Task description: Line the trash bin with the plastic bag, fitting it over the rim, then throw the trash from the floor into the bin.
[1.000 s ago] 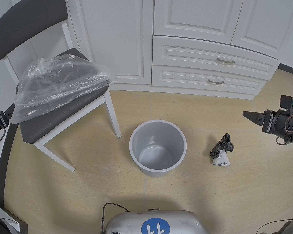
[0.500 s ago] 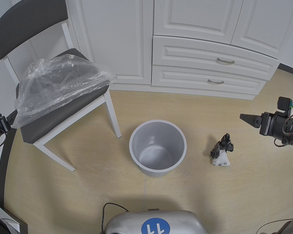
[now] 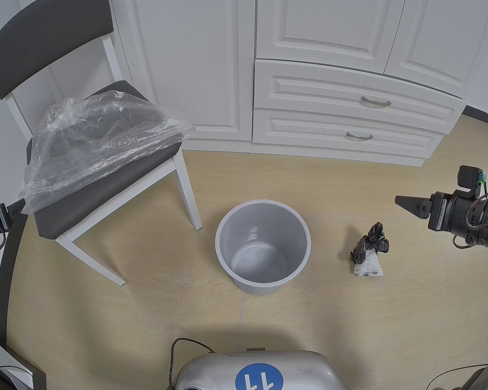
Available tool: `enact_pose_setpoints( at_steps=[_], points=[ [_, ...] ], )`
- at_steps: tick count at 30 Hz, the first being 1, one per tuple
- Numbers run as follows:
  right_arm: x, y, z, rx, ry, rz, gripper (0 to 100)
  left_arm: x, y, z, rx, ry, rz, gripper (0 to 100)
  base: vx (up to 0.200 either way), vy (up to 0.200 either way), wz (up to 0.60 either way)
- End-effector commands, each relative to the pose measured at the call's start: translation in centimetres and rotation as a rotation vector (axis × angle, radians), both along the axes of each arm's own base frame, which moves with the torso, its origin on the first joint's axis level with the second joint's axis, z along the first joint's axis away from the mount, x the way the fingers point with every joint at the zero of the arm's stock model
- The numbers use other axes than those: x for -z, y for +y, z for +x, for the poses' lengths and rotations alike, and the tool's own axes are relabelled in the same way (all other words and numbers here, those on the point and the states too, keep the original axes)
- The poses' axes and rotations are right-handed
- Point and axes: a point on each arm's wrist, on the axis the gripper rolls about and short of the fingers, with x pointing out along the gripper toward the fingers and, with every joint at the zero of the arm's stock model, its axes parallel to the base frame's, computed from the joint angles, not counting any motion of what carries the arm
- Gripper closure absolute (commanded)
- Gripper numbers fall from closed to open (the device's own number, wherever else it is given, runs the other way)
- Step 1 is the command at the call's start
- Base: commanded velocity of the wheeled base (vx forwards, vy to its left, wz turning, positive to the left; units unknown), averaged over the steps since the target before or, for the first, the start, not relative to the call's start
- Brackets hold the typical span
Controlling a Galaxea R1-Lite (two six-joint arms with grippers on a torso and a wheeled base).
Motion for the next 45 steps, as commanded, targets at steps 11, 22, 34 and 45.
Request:
enact_pose_setpoints(
  at_steps=[11, 22, 34, 45],
  points=[
    [0.2, 0.1, 0.1, -0.005, 0.01, -0.003, 0, 1.5, 1.8, 1.4, -0.019, 0.051, -0.022, 0, 0.0, 0.0, 0.0],
    [0.1, 0.1, 0.1, -0.005, 0.007, -0.003, 0, 2.3, 1.2, 2.0, 0.012, 0.075, -0.024, 0, 0.0, 0.0, 0.0],
    [0.1, 0.1, 0.1, -0.002, 0.005, -0.004, 0, 3.4, 1.9, 3.8, 0.02, 0.065, -0.031, 0, 0.0, 0.0, 0.0],
    [0.0, 0.1, 0.0, -0.002, 0.001, -0.001, 0, 3.0, 2.0, 4.7, 0.01, -0.051, -0.098, 0, 0.0, 0.0, 0.0]
  ],
)
